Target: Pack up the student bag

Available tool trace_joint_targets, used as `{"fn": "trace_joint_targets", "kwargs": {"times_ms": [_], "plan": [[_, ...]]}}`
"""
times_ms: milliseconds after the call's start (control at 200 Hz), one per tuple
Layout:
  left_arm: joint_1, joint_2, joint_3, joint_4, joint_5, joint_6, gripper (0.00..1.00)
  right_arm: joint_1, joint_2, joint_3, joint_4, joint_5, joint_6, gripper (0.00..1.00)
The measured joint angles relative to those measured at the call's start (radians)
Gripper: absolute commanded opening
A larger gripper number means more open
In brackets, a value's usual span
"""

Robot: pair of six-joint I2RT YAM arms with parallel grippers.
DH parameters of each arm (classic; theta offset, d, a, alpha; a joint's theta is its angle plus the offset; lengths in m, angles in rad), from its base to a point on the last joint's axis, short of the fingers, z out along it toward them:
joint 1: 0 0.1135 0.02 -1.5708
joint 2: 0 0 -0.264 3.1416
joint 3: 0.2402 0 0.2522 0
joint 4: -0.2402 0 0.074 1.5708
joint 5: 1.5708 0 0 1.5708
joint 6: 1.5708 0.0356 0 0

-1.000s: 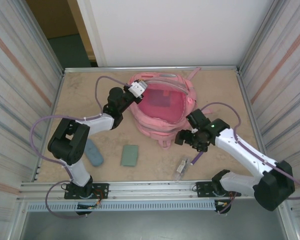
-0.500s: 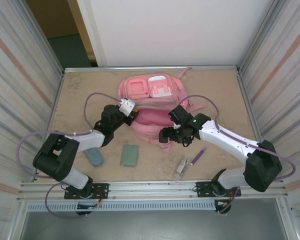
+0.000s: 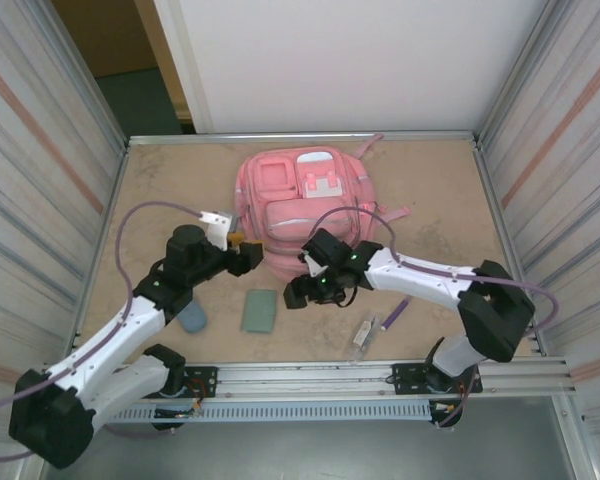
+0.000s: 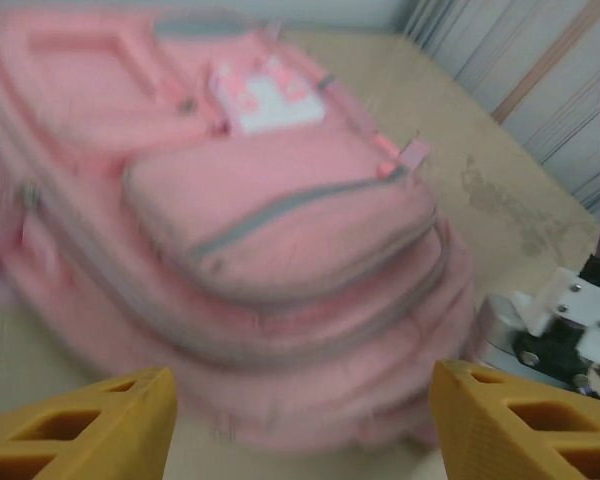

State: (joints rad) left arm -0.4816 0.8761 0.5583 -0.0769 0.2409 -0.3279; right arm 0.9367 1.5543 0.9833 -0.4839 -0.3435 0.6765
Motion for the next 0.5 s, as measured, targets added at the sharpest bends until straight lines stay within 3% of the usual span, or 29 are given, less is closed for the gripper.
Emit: {"fn": "trace_joint_targets", "kwargs": {"times_ms": [135, 241, 501], "plan": [[0.005, -0.035, -0.016, -0.206, 0.054, -0.167, 0.56, 0.035, 0.097, 0.012, 0.056, -0.034, 0.040, 0.67], [0.005, -0.009, -0.049, -0.295, 0.108, -0.272, 0.37, 0.050, 0.169, 0.042, 0.096, -0.061, 0.056, 0.65], [0.005, 0.171, -0.129, -0.318, 0.223, -0.389, 0.25, 0.054, 0.224, 0.063, 0.192, -0.093, 0.085, 0.64]]}}
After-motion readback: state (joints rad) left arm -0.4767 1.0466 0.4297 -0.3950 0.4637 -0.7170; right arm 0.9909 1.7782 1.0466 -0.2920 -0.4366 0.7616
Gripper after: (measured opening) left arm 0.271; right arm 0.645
